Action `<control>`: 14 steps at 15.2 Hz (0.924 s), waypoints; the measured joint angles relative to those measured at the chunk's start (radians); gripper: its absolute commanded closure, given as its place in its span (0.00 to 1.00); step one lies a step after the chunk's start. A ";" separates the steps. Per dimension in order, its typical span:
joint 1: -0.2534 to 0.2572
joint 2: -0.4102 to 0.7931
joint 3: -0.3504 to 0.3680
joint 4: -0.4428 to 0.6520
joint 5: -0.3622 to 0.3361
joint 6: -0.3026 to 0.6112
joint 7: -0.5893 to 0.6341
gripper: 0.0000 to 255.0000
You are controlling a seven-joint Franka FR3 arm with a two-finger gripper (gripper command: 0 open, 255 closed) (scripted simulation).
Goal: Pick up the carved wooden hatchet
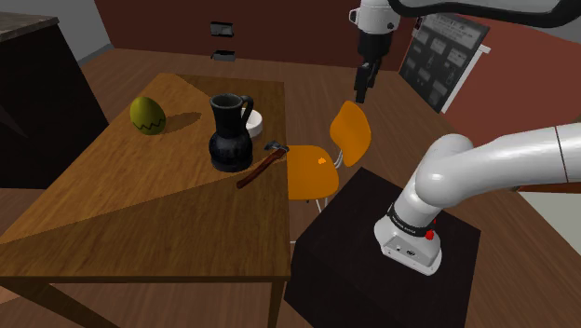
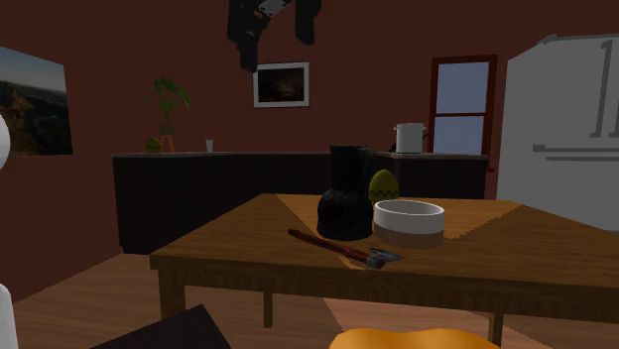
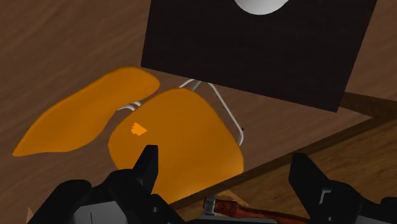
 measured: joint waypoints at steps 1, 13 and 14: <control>0.000 0.000 0.000 0.000 0.000 0.000 0.000 0.00; 0.135 0.303 -0.145 -0.050 -0.050 0.373 -0.436 0.00; 0.147 0.338 -0.156 -0.048 -0.050 0.407 -0.477 0.00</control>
